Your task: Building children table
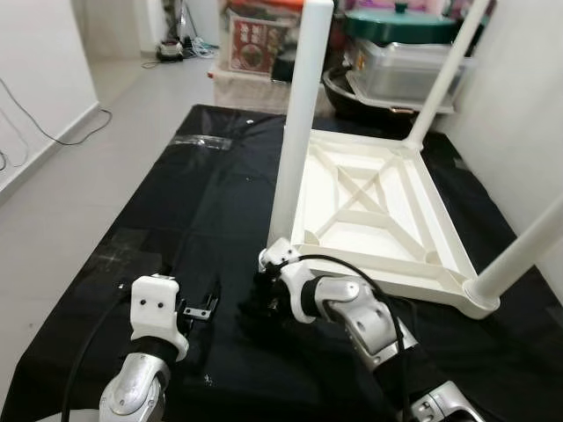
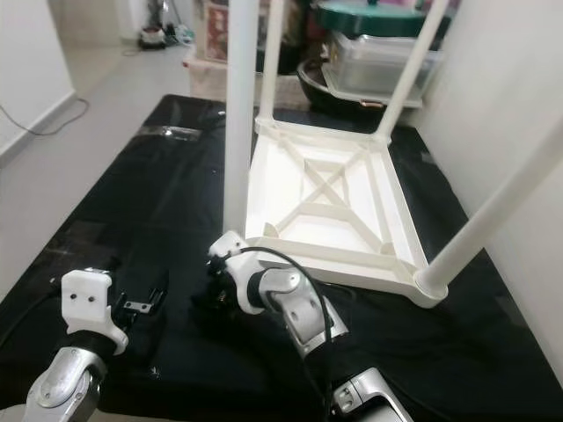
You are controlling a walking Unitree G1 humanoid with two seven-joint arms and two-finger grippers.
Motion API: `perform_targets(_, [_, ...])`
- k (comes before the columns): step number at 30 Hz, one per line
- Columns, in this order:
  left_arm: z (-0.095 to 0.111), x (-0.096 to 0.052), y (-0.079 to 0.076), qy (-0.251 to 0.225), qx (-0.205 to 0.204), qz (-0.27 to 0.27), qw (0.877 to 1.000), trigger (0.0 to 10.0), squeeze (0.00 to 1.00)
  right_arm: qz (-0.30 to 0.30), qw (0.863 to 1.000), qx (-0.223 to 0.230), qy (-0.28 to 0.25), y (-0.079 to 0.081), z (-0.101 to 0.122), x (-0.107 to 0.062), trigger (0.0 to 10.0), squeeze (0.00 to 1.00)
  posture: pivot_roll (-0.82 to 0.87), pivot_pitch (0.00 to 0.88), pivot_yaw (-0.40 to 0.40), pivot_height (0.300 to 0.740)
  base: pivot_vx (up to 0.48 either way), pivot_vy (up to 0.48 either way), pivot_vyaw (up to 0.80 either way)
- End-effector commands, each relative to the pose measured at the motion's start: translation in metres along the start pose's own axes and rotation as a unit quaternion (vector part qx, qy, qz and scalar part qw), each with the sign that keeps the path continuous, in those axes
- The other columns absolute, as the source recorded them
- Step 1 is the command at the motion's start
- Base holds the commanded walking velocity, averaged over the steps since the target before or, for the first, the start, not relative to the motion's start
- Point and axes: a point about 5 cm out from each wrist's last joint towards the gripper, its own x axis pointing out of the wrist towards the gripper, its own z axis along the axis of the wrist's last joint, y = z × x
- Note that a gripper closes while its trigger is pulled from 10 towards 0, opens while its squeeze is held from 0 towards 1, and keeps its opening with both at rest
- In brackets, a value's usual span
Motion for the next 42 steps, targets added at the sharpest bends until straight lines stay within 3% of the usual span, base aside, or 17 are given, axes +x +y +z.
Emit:
perform_targets(1, [-0.002, -0.001, -0.001, 0.005, 0.004, -0.006, 1.0, 10.0, 0.0, 0.0, 1.0, -0.006, -0.02, -0.004, 0.008, -0.004, 10.0, 0.0, 0.15, 0.0, -0.093, 0.74, 0.0, 0.0, 0.0])
perform_targets(5, [-0.002, 0.0, -0.002, 0.005, 0.005, -0.008, 1.0, 10.0, 0.0, 0.057, 0.995, -0.077, 0.028, -0.015, -0.001, -0.028, 10.0, 0.0, 0.15, 0.0, -0.086, 0.74, 0.0, 0.0, 0.0])
perform_targets(13, [-0.003, 0.001, -0.002, 0.005, 0.006, -0.012, 1.0, 10.0, 0.0, 0.061, 0.988, -0.133, 0.056, -0.044, 0.003, -0.061, 10.0, 0.0, 0.13, 0.0, -0.084, 0.74, 0.0, 0.0, 0.0])
perform_targets(16, [-0.003, 0.001, -0.004, 0.005, 0.004, -0.014, 1.0, 10.0, 0.0, 0.029, 0.988, -0.144, 0.055, -0.055, 0.007, -0.063, 10.0, 0.0, 0.12, 0.0, -0.082, 0.74, 0.0, 0.0, 0.0])
perform_targets(18, [-0.004, 0.003, -0.007, 0.004, 0.002, -0.018, 1.0, 10.0, 0.0, -0.045, 0.987, -0.144, 0.063, -0.074, 0.01, -0.058, 10.0, 0.0, 0.13, 0.0, -0.084, 0.74, 0.0, 0.0, 0.0])
perform_targets(21, [-0.003, 0.003, -0.007, 0.003, 0.002, -0.019, 1.0, 10.0, 0.0, -0.047, 0.984, -0.151, 0.075, -0.075, 0.007, -0.054, 10.0, 0.0, 0.14, 0.0, -0.084, 0.74, 0.0, 0.0, 0.0])
perform_targets(27, [-0.003, 0.002, -0.002, 0.004, 0.007, -0.016, 1.0, 10.0, 0.0, 0.017, 0.982, -0.15, 0.112, -0.063, -0.015, -0.045, 10.0, 0.0, 0.14, 0.0, -0.087, 0.74, 0.0, 0.0, 0.0])
perform_targets(30, [-0.002, 0.002, -0.002, 0.003, 0.01, -0.014, 1.0, 10.0, 0.0, -0.015, 0.972, -0.138, 0.188, -0.078, -0.042, -0.049, 10.0, 0.0, 0.16, 0.0, -0.101, 0.74, 0.0, 0.0, 0.0])
perform_targets(38, [-0.004, 0.0, -0.005, 0.004, 0.008, -0.012, 1.0, 10.0, 0.0, -0.047, 0.965, -0.124, 0.228, -0.093, -0.053, -0.061, 10.0, 0.0, 0.15, 0.0, -0.105, 0.74, 0.0, 0.0, 0.0])
perform_targets(40, [-0.004, 0.0, -0.005, 0.004, 0.008, -0.012, 1.0, 10.0, 0.0, -0.047, 0.965, -0.124, 0.228, -0.093, -0.053, -0.061, 10.0, 0.0, 0.15, 0.0, -0.105, 0.74, 0.0, 0.0, 0.0])
perform_targets(42, [-0.003, 0.002, -0.006, 0.002, 0.008, -0.013, 1.0, 10.0, 0.0, -0.041, 0.982, -0.097, 0.155, -0.094, -0.031, -0.055, 10.0, 0.0, 0.15, 0.0, -0.1, 0.74, 0.0, 0.0, 0.0])
